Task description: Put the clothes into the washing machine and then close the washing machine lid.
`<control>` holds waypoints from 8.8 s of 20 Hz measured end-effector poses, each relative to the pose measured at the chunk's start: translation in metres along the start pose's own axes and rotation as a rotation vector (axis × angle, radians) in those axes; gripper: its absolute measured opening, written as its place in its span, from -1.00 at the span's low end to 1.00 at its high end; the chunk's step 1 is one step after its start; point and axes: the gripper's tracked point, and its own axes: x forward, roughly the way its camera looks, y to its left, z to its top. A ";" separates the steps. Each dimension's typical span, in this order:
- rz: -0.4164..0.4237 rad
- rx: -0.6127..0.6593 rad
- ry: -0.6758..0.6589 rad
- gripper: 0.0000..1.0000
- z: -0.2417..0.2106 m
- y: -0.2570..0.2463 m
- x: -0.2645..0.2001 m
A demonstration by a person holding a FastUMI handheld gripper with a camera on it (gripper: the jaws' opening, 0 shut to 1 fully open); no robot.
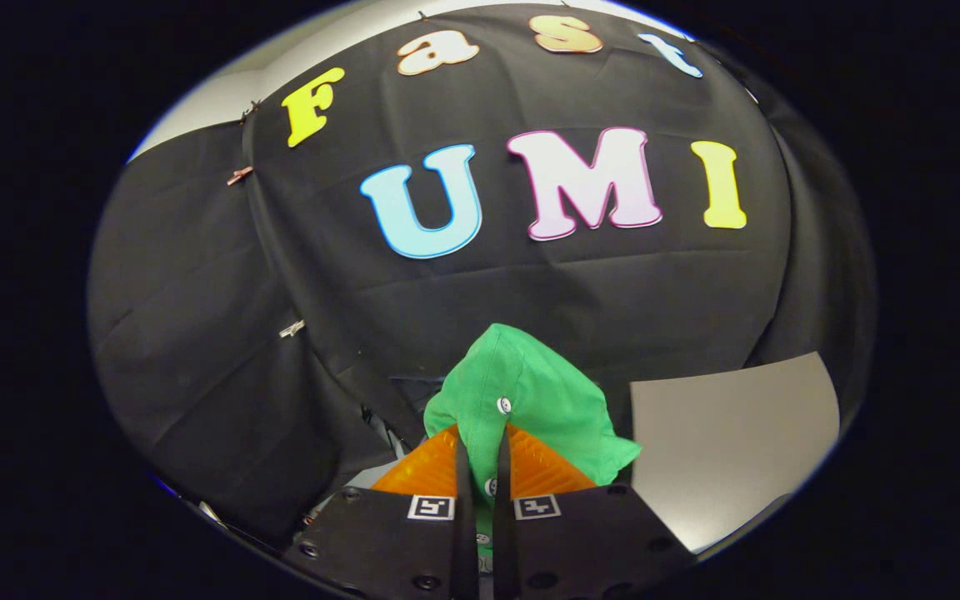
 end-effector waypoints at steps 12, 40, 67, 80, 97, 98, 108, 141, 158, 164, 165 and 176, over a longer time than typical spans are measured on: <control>-0.010 -0.088 0.209 -0.77 -0.153 0.024 0.131; -0.264 -0.104 0.347 0.96 -0.296 -0.071 0.205; -0.089 -0.211 -0.421 0.97 0.031 0.006 0.128; -0.286 -0.183 -0.204 0.99 0.024 -0.041 0.240; -0.201 -0.092 -0.135 1.00 -0.043 -0.035 0.222; -0.197 -0.097 -0.139 1.00 -0.046 -0.033 0.216; -0.134 -0.110 -0.171 1.00 -0.087 -0.018 0.172; -0.054 -0.111 -0.232 0.99 -0.187 0.002 0.084; -0.070 -0.147 -0.536 0.98 -0.096 0.004 -0.079; -0.089 -0.140 -0.576 0.98 -0.088 -0.022 -0.135; -0.088 -0.139 -0.576 0.98 -0.092 -0.028 -0.141; -0.187 -0.141 -0.627 0.97 -0.117 -0.105 -0.221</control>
